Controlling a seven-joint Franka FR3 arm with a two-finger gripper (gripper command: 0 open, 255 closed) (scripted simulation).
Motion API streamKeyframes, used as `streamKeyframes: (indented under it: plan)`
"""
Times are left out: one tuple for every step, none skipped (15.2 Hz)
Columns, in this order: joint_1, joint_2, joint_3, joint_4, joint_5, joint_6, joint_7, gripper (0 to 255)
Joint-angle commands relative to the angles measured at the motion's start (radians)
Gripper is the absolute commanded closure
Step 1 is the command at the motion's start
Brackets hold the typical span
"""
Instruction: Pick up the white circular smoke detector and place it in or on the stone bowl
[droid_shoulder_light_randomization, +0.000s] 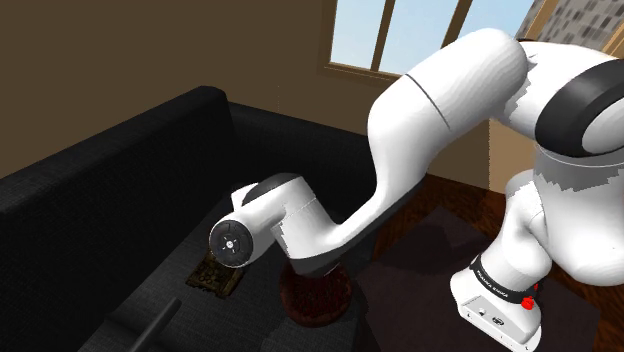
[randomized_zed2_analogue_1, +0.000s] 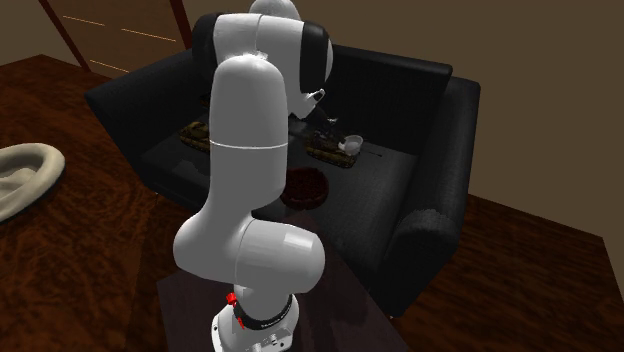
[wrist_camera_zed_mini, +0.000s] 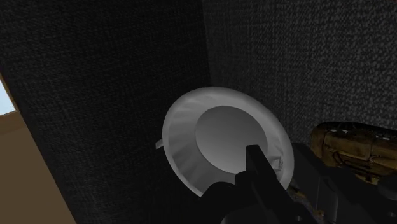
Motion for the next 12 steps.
streamKeyframes:
  plan:
    - [0.016,-0.029,0.014,-0.035,0.012,-0.015,0.02,255]
    - [0.027,-0.045,0.023,-0.056,0.021,-0.024,0.035,255]
    - [0.038,-0.06,0.033,-0.076,0.03,-0.033,0.05,255]
    - [0.05,-0.075,0.043,-0.095,0.04,-0.043,0.064,255]
    - [0.061,-0.089,0.054,-0.112,0.05,-0.053,0.079,255]
    - [0.073,-0.102,0.064,-0.128,0.061,-0.064,0.093,255]
    - [0.085,-0.114,0.075,-0.144,0.073,-0.074,0.107,255]
    - [0.097,-0.126,0.086,-0.158,0.085,-0.085,0.121,255]
    - [0.109,-0.137,0.098,-0.17,0.097,-0.096,0.135,255]
    - [0.121,-0.147,0.109,-0.182,0.11,-0.108,0.149,255]
    - [0.134,-0.157,0.12,-0.192,0.124,-0.119,0.163,255]
    - [0.147,-0.166,0.132,-0.202,0.137,-0.131,0.177,255]
